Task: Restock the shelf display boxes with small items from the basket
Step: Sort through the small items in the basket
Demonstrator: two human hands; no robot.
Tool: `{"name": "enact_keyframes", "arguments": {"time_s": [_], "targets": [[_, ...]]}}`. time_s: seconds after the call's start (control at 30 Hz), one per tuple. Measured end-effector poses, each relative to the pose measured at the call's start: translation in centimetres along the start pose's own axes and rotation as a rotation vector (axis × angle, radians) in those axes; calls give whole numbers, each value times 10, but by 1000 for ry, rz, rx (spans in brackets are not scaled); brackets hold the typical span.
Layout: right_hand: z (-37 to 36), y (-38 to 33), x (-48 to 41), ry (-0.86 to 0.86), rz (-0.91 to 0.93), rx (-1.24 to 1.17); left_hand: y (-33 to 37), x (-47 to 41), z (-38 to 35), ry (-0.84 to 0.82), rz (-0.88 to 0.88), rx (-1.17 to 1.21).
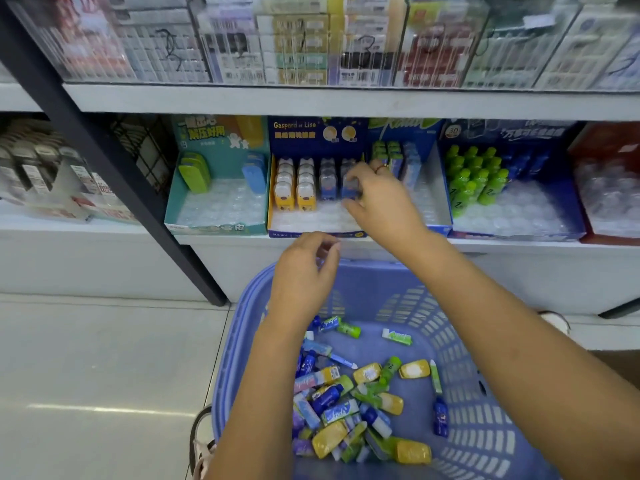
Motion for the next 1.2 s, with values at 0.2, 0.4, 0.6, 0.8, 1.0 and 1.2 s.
{"name": "enact_keyframes", "arguments": {"time_s": [0.2, 0.4, 0.6, 0.8, 1.0, 1.2], "targets": [[-108, 16, 94, -594, -37, -28, -100, 53, -67, -668, 385, -386], [-214, 64, 175, -921, -127, -56, -146, 140, -128, -1242, 418, -605], [-277, 47, 206, -1016, -23, -224, -165, 161, -142, -1391, 360, -693], [-299, 54, 207, -1065, 128, -74, -185, 174, -137, -1449, 482, -665], [-305, 53, 204, -1121, 96, -45, -192, 167, -131, -1341, 524, -711], [-294, 67, 212, -1267, 95, 172, -193, 165, -132, -1317, 533, -713]]}}
Point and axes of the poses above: each hand's wrist, its own x-axis away from the middle knuckle, its own z-axis out of the back of the hand, y = z × x, the point moved 9 cm from there along -x, towards the middle knuckle
